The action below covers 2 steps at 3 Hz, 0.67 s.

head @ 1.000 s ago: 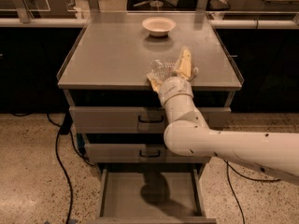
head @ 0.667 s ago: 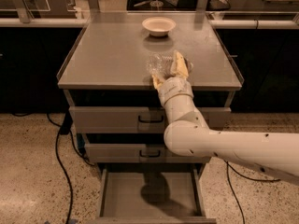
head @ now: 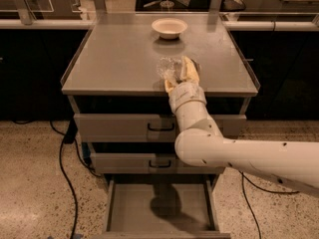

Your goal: Pick water bottle from bottom drawer and place on counter

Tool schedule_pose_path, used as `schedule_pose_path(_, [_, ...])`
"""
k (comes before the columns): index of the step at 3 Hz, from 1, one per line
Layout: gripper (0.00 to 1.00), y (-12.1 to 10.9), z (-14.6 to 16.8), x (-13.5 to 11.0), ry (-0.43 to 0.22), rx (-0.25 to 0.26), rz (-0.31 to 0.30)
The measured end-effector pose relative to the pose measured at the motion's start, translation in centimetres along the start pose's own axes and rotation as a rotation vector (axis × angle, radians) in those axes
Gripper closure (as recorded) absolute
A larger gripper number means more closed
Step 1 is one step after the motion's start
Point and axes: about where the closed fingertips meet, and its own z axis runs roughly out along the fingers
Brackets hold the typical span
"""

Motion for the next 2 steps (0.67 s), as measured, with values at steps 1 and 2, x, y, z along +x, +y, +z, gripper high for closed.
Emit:
schedule_pose_path(1, [1.00, 0.00, 0.00, 0.00, 0.000, 0.000, 0.000])
schedule_pose_path(2, [1.00, 0.00, 0.00, -0.01, 0.000, 0.000, 0.000])
